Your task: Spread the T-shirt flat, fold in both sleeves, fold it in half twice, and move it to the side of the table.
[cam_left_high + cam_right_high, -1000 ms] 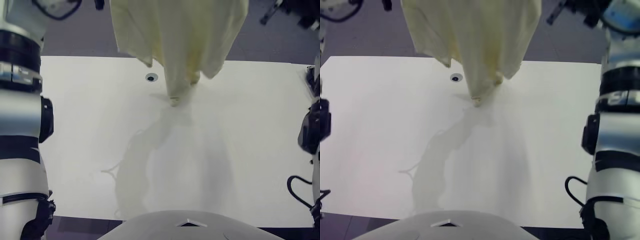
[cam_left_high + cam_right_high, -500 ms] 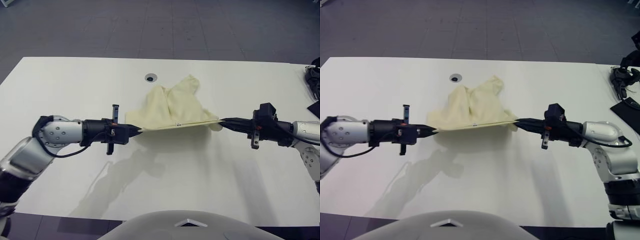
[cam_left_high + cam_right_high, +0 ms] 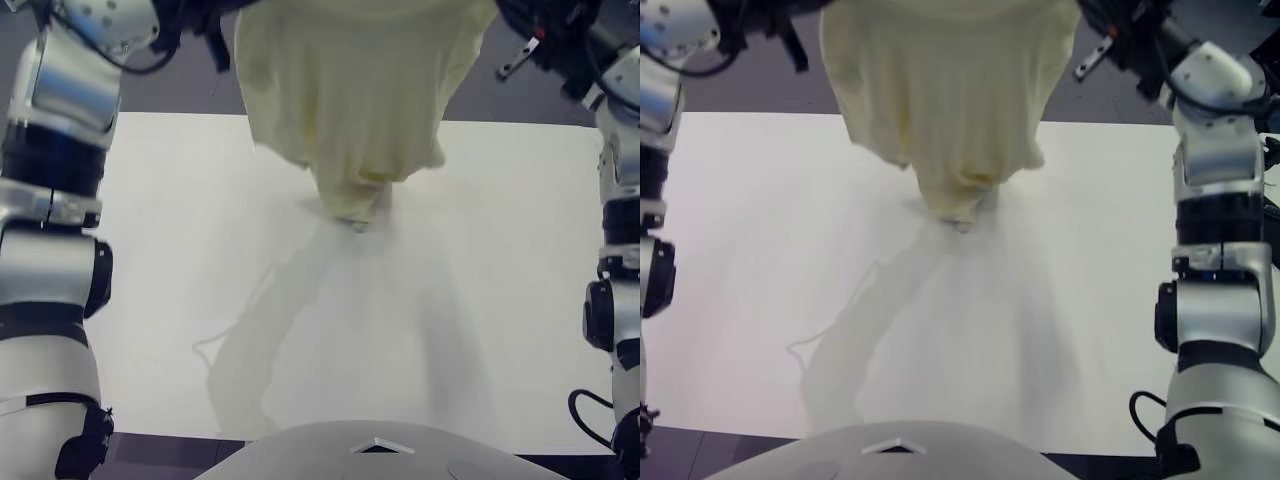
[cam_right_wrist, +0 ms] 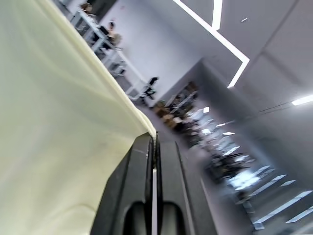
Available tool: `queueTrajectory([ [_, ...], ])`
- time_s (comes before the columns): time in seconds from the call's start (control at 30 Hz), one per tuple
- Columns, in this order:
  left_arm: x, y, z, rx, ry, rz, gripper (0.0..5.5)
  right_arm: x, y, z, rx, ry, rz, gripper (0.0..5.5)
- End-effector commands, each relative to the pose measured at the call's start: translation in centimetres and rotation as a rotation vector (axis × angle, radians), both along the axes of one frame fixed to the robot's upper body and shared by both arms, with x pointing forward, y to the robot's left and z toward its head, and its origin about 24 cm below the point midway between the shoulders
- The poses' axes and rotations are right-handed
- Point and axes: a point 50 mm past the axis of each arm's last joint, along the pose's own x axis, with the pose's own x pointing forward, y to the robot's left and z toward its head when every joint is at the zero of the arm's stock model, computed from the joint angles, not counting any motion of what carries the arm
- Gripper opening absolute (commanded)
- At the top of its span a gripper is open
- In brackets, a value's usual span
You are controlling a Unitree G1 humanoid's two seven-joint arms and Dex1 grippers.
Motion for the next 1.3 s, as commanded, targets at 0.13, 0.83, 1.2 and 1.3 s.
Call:
queueTrajectory([
  [0.13,0.3,1.7,8.4,0.021,-0.391,0.236,0.01,-0.4,-2.3,9.5,-0.050,-0.395,-0.285,0.00],
  [0.83,-16.8,1.7,-15.7,0.161,0.753,-0.456,0.01,-14.6,-1.0,-13.1,-0.039,0.927,0.652,0.00],
  [1.2,-22.2,1.1,-15.2,0.062,1.237,-0.512,0.01,-20.0,-0.1,-11.8,0.103,1.341,0.863,0.00],
  [1.3,-23.0,1.3,-15.4,0.109,1.291,-0.481,0.01,-20.5,-0.2,-11.8,0.095,1.370,0.826,0.00],
])
